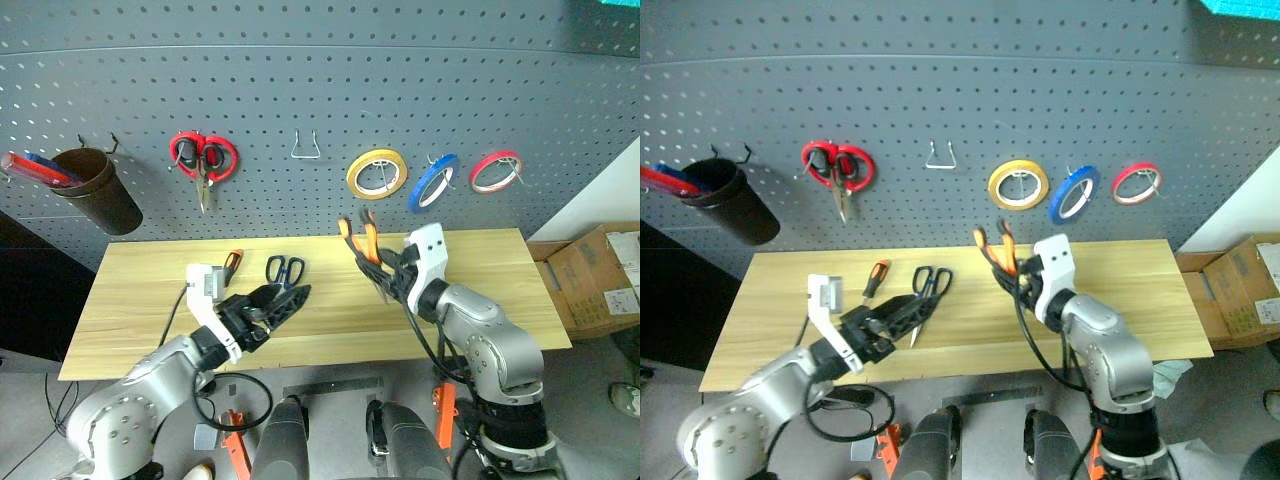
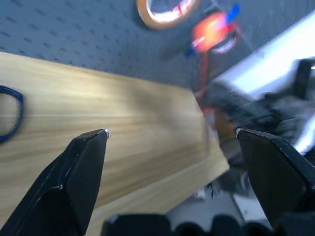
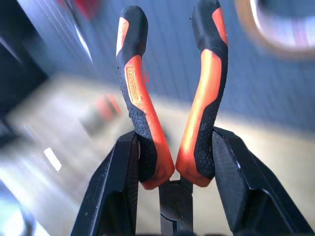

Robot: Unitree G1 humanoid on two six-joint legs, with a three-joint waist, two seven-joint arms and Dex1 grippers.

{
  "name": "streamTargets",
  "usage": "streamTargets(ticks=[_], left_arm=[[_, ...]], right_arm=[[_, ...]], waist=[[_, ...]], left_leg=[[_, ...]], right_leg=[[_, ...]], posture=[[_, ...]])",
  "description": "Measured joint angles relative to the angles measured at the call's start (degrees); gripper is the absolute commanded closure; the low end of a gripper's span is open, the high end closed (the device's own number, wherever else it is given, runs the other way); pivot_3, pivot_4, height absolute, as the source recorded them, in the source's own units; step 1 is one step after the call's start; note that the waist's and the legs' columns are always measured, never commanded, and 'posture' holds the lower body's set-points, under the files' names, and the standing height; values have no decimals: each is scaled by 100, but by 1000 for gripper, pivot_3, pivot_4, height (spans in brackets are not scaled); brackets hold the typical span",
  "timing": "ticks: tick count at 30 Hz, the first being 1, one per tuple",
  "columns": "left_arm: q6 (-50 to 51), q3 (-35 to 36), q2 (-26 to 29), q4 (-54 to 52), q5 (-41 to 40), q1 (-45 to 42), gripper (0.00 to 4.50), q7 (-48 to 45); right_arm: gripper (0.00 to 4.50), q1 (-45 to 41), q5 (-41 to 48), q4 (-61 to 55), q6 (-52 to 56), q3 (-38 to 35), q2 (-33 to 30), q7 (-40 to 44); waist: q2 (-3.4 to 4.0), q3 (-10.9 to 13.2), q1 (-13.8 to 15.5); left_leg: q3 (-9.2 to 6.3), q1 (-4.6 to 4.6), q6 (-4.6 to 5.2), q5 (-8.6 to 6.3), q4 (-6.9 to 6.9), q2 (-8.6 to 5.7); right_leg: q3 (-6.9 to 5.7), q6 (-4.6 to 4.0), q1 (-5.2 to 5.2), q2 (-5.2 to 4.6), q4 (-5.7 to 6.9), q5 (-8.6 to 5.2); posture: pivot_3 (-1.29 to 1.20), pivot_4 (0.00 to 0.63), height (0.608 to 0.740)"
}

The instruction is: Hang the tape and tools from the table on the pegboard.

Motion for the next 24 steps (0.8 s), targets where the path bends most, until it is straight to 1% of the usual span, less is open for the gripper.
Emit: streamTargets(ticks=[1,3,6,8,10,14,17,20,24], left_arm=[[-76,83,-12,115,-199,-128,0,145],[-183,99,-34,296,-371,-367,0,304],[-473,105,-132,727,-574,-1069,0,608],[-620,72,-156,915,-618,-1384,0,710],[-738,-15,-187,1097,-616,-1667,0,778],[-819,-254,-201,1256,-603,-1891,0,802],[-865,-354,-200,1286,-599,-1877,0,808],[-904,-391,-193,1282,-605,-1821,0,848],[-909,-400,-140,1280,-630,-1714,0,901]], right_arm=[[2769,-306,2,184,-337,71,198,-123],[2769,-712,-81,539,-830,144,301,-211],[2769,-1800,-416,1981,-2295,169,431,-438],[2769,-2314,-575,2836,-3199,182,444,-554],[2769,-2893,-741,3874,-4090,71,406,-722],[2769,-3902,-1012,5758,-5609,-72,213,-1059],[2769,-4579,-1075,7131,-6406,-231,32,-1240],[2769,-5017,-1136,8201,-6991,-293,11,-1291],[2769,-5182,-1188,9024,-7344,-355,37,-1301]], waist=[[-1,-11,17],[-17,-58,49],[-66,-130,132],[-104,-173,152],[-129,-196,168],[-136,-201,176],[-136,-201,176],[-135,-202,181],[-134,-202,203]], left_leg=[[4,-2,-2,1,13,-4],[9,-4,-3,2,24,-5],[14,-3,-18,14,32,-7],[19,-2,-23,17,30,-9],[23,-3,-29,20,28,-11],[26,-3,-33,23,20,-9],[26,-3,-35,24,16,-7],[26,2,-35,24,17,-3],[25,7,-46,38,21,-2]], right_leg=[[1,-1,4,-2,-2,10],[4,2,11,-2,-13,25],[4,1,24,-2,-28,47],[8,3,29,-3,-31,51],[13,-19,27,-5,-33,69],[16,-24,21,-5,-27,72],[16,-25,16,-5,-20,73],[16,-26,18,-4,-13,73],[16,-41,19,-3,-4,82]], posture=[[261,123,740],[263,111,740],[276,100,740],[289,96,740],[293,97,740],[302,101,740],[314,108,740],[330,114,740],[346,120,740]])
